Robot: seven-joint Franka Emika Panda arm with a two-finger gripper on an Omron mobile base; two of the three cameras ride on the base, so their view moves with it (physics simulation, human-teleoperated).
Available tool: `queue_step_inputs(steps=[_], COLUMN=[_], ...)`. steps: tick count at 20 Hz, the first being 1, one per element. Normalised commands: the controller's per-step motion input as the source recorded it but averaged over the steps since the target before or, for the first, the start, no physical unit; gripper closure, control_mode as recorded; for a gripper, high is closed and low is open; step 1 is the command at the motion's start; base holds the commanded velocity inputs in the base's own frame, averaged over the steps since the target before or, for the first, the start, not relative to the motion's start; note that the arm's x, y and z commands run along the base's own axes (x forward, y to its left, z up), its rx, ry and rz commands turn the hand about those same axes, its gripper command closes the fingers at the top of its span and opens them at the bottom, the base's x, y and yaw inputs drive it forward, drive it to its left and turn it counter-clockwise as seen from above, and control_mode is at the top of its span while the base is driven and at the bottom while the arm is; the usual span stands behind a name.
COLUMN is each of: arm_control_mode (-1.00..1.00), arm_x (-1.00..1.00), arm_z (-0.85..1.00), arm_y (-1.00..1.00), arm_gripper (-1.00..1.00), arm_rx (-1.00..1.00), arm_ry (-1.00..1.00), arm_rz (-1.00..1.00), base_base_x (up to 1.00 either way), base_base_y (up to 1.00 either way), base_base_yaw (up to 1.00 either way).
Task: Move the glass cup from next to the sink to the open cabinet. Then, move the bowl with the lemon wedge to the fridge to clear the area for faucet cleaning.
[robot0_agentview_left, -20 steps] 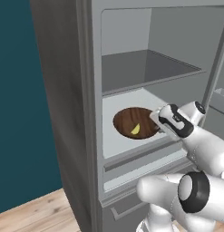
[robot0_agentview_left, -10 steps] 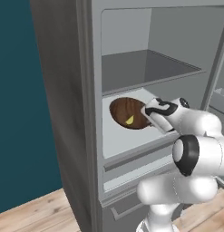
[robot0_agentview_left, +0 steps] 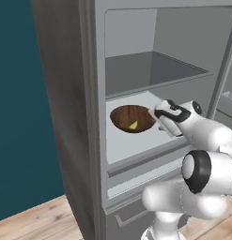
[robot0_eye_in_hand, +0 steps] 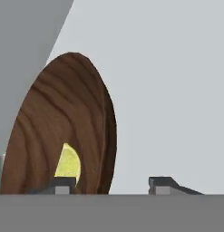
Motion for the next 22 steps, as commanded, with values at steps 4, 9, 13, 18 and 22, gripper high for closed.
queue_step_inputs(steps=[4,9,13,18,22], arm_control_mode=[-1.00,-1.00,-1.00,1.00,1.00], arm_x=[-0.59,-0.85,-1.00,-0.80,0.00], arm_z=[1.00,0.91,0.41,0.02,0.00], arm_y=[0.00,-0.02,-0.08,0.07,0.00], arm_gripper=[-1.00,-1.00,-1.00,-1.00,-1.00], arm_rx=[0.00,0.00,-0.01,-0.07,0.00], arm_ry=[-0.27,-0.25,-0.19,-0.02,0.00], arm_rz=[0.00,-0.01,0.00,0.14,0.00], base_base_x=[0.00,0.00,0.00,-0.20,-1.00], base_base_y=[0.00,0.00,0.00,0.03,0.08], base_base_yaw=[0.00,0.00,0.00,0.11,0.65])
